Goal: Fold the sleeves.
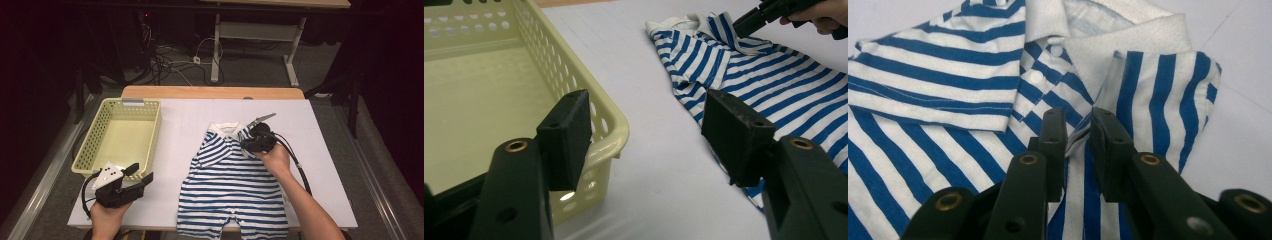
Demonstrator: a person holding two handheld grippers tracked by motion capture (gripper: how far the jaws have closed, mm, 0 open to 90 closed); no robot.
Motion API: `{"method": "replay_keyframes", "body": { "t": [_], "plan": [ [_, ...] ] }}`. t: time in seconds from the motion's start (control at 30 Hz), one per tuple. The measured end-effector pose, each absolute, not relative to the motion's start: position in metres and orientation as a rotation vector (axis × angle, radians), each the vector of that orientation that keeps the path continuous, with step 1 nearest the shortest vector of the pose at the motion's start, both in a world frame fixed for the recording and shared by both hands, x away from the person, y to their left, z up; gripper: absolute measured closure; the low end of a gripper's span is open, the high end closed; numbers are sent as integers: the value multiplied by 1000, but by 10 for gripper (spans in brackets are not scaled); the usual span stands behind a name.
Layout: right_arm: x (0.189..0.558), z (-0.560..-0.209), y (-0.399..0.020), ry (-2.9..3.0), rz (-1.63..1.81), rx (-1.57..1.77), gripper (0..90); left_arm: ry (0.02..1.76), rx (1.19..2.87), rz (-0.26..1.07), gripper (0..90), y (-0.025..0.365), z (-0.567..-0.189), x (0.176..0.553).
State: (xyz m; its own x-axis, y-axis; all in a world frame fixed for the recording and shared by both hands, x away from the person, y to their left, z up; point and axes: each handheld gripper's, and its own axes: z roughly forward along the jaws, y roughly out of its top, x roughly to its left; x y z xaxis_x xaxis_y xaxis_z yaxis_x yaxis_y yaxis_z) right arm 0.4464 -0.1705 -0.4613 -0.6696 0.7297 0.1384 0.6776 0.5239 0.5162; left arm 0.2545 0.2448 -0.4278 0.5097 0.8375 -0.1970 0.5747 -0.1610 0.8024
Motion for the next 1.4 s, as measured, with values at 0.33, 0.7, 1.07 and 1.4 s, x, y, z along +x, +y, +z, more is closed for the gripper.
{"method": "replay_keyframes", "body": {
  "t": [0.33, 0.7, 1.07, 1.4],
  "plan": [
    [446, -462, -173, 2641, 842, 1242, 788, 1171, 1854, 369, 355, 245, -428, 254],
    [448, -472, -156, 2684, 802, 1206, 838, 1170, 1855, 368, 355, 245, -428, 254],
    [445, -468, -165, 2661, 842, 1217, 822, 1169, 1856, 367, 355, 245, -428, 254],
    [438, -453, -187, 2598, 895, 1232, 749, 1176, 1851, 369, 355, 245, -428, 254]
  ]
}}
